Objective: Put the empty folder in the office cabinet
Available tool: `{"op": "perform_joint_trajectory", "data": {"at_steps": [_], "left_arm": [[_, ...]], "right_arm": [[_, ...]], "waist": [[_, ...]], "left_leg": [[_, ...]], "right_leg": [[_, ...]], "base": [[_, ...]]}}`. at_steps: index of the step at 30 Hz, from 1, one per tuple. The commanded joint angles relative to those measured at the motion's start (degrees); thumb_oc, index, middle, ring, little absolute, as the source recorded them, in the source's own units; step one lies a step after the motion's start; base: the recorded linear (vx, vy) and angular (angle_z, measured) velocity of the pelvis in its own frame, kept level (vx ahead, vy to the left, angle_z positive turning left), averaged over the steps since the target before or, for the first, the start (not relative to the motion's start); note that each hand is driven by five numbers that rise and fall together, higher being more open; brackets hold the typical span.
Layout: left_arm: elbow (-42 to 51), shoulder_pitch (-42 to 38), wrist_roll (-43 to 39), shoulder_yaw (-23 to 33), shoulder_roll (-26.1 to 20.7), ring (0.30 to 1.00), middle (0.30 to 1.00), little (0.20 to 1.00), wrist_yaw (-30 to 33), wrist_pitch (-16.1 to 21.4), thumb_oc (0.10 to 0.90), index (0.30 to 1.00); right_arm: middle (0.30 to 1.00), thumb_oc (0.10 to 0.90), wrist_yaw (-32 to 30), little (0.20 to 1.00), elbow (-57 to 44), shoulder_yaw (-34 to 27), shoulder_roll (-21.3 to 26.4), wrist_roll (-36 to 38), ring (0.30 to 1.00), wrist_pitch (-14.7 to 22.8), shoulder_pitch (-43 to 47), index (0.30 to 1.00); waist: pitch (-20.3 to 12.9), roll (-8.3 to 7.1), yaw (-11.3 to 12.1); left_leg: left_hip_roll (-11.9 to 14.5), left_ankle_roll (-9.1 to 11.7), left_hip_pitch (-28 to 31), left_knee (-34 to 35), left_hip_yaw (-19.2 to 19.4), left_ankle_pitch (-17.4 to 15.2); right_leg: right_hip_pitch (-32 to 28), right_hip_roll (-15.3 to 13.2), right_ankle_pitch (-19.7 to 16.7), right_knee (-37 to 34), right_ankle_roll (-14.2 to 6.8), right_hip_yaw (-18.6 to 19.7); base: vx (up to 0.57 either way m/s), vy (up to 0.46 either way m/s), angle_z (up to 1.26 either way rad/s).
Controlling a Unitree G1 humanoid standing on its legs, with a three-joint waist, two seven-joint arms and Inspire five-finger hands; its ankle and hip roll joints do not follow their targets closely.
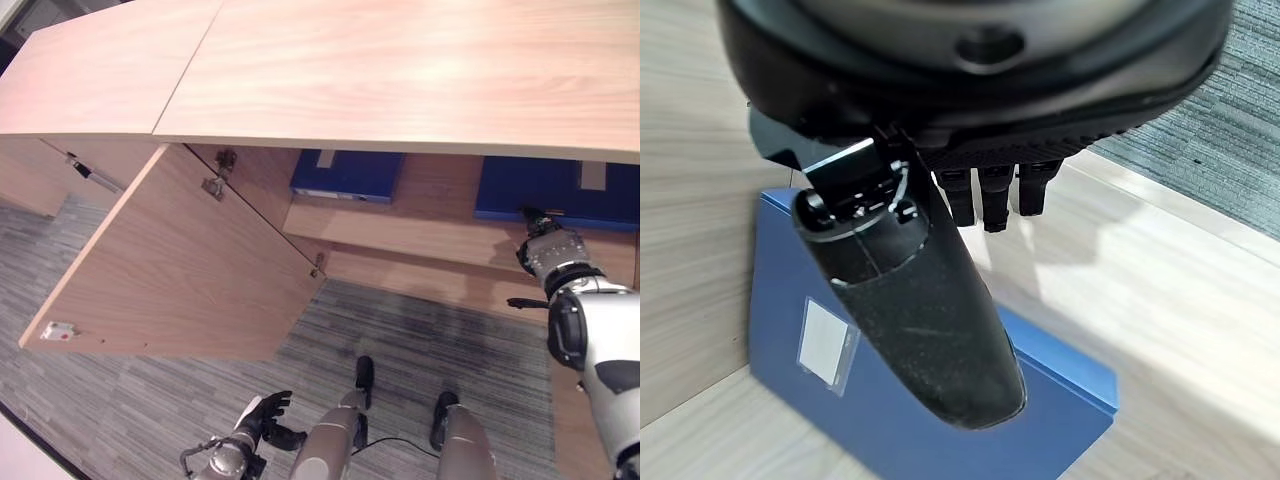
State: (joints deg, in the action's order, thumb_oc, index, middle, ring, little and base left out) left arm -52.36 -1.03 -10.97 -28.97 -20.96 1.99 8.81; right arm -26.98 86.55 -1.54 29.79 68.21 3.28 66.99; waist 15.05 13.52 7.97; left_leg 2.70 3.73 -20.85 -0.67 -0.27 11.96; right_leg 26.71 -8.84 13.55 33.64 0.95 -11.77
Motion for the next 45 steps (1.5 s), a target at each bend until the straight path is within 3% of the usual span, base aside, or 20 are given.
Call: {"op": "perform_joint_trajectory", "data": {"at_steps": [1,7,8,9,14,15,17,20,24,30,33,37,38,45], "left_arm": [[-1.62,-2.60,-0.72,2.34,-0.67,0.900,0.900,0.900,0.85,1.22,0.800,0.900],[2.36,0.68,-1.59,6.22,0.65,0.900,0.900,0.900,-0.54,1.14,0.800,0.900],[2.39,1.31,-0.77,7.10,0.81,0.900,0.900,0.900,-0.52,1.27,0.800,0.900],[2.39,1.40,-0.72,7.06,0.82,0.900,0.900,0.900,-0.51,1.28,0.800,0.900],[2.02,2.62,1.92,8.97,1.14,0.900,0.900,0.900,-0.14,1.88,0.800,0.900],[2.00,2.62,1.95,8.96,1.19,0.900,0.900,0.900,-0.14,1.90,0.800,0.900],[2.29,3.02,3.11,9.02,1.06,0.900,0.900,0.900,-0.51,2.36,0.800,0.900],[2.66,3.18,4.16,8.75,0.84,0.900,0.900,0.900,-0.78,2.65,0.800,0.900],[2.91,3.06,3.67,8.78,0.46,0.900,0.900,0.900,-1.22,2.76,0.800,0.900],[4.79,3.01,1.90,7.74,-1.54,0.900,0.900,0.900,-2.88,3.18,0.800,0.900],[5.34,3.02,1.38,6.52,-2.88,0.900,0.900,0.900,-4.18,3.58,0.800,0.900],[5.61,3.13,0.36,6.07,-3.36,0.900,0.900,0.900,-4.73,3.69,0.800,0.900],[5.78,2.98,-0.50,5.50,-3.98,0.900,0.900,0.900,-5.14,3.79,0.800,0.900],[7.43,2.25,-2.40,3.73,-4.86,0.900,0.900,0.900,-5.70,3.80,0.800,0.900]], "right_arm": [[0.900,0.800,4.10,0.900,-8.89,0.61,0.79,-1.13,0.900,4.92,-0.39,0.900],[0.900,0.800,4.94,0.900,-39.70,0.11,-7.64,-13.77,0.900,14.72,-23.07,0.900],[0.300,0.400,4.11,0.300,-44.50,-0.08,-7.20,-20.01,0.300,16.03,-27.44,0.300],[0.300,0.400,3.78,0.300,-44.94,-0.14,-7.35,-20.37,0.300,15.94,-27.77,0.300],[0.300,0.400,-2.30,0.300,-59.77,-0.15,-3.84,-45.89,0.300,13.84,-37.55,0.300],[0.300,0.400,-2.48,0.300,-59.99,-0.17,-3.91,-46.15,0.300,13.70,-37.66,0.300],[0.300,0.400,-3.91,0.300,-62.88,0.83,-0.29,-56.27,0.300,11.38,-38.95,0.300],[0.300,0.400,-4.92,0.300,-64.23,1.22,1.90,-61.87,0.300,10.19,-38.82,0.300],[0.300,0.400,-5.60,0.300,-62.38,2.31,4.24,-65.91,0.300,8.23,-36.58,0.300],[0.300,0.400,-2.85,0.300,-51.47,5.82,9.13,-64.81,0.300,5.96,-28.73,0.300],[0.300,0.400,0.46,0.300,-42.04,12.39,13.42,-65.02,0.300,4.65,-21.62,0.300],[0.300,0.400,2.18,0.300,-37.52,16.52,15.07,-65.10,0.300,4.40,-17.85,0.300],[0.300,0.400,4.00,0.300,-31.86,21.52,16.93,-66.04,0.300,3.59,-13.54,0.300],[0.300,0.400,7.55,0.300,-21.75,26.33,16.52,-63.94,0.300,2.42,-8.72,0.300]], "waist": [[0.35,-0.43,0.59],[2.12,-0.35,-1.91],[2.45,-0.43,-2.45],[2.38,-0.42,-2.46],[3.03,-1.26,-4.19],[3.03,-1.22,-4.19],[3.21,-1.75,-4.63],[3.32,-2.02,-4.83],[3.43,-2.27,-4.69],[3.26,-2.22,-3.47],[3.14,-2.01,-2.38],[3.21,-1.91,-1.92],[3.31,-1.86,-1.39],[3.73,-1.28,-0.06]], "left_leg": [[0.92,2.08,6.48,-5.36,-0.43,-15.02],[1.36,1.69,7.44,-3.19,0.04,-14.15],[1.49,1.59,7.57,-2.82,-0.09,-13.97],[1.48,1.58,7.62,-2.78,-0.12,-13.94],[1.89,1.36,8.29,-1.56,0.07,-13.52],[1.90,1.36,8.33,-1.52,0.07,-13.50],[2.01,1.31,8.68,-0.94,0.15,-13.29],[2.11,1.23,8.93,-0.54,0.39,-13.16],[2.15,1.20,9.00,-0.20,0.32,-12.95],[1.99,1.26,8.81,0.25,-0.03,-12.47],[1.89,1.49,8.56,0.59,-0.27,-12.05],[1.85,1.61,8.32,0.62,-0.34,-11.80],[1.86,1.78,7.84,0.59,-0.66,-11.60],[1.98,1.90,6.40,0.08,-1.30,-11.27]], "right_leg": [[-5.47,2.08,0.81,-9.44,-6.21,6.63],[-5.98,2.33,-0.64,-11.67,-6.46,7.00],[-6.08,2.33,-0.83,-11.94,-6.47,6.86],[-6.13,2.32,-0.83,-11.95,-6.48,6.82],[-6.17,2.43,-1.39,-12.84,-6.67,6.72],[-6.21,2.44,-1.40,-12.87,-6.67,6.72],[-6.27,2.50,-1.74,-13.36,-6.83,6.86],[-6.09,2.53,-1.96,-13.48,-6.92,7.07],[-6.06,2.58,-2.18,-13.73,-7.01,7.11],[-6.11,2.40,-2.72,-14.41,-7.17,6.84],[-5.85,2.24,-2.97,-14.69,-7.25,6.72],[-5.64,2.19,-3.14,-14.71,-7.31,6.60],[-5.24,2.03,-3.16,-14.54,-7.31,6.37],[-3.91,1.95,-2.86,-13.61,-7.19,5.86]], "base": [[-0.01,0.004,-0.06],[-0.02,0.022,-0.05],[0.00,0.000,0.00],[0.00,0.000,0.00],[0.00,0.002,0.00],[0.00,0.000,0.00],[0.00,0.006,-0.03],[0.00,0.018,-0.09],[-0.01,0.007,-0.10],[0.00,0.002,-0.01],[0.00,0.000,0.00],[0.00,0.003,0.01],[0.02,0.007,0.05],[0.01,0.004,0.07]]}}
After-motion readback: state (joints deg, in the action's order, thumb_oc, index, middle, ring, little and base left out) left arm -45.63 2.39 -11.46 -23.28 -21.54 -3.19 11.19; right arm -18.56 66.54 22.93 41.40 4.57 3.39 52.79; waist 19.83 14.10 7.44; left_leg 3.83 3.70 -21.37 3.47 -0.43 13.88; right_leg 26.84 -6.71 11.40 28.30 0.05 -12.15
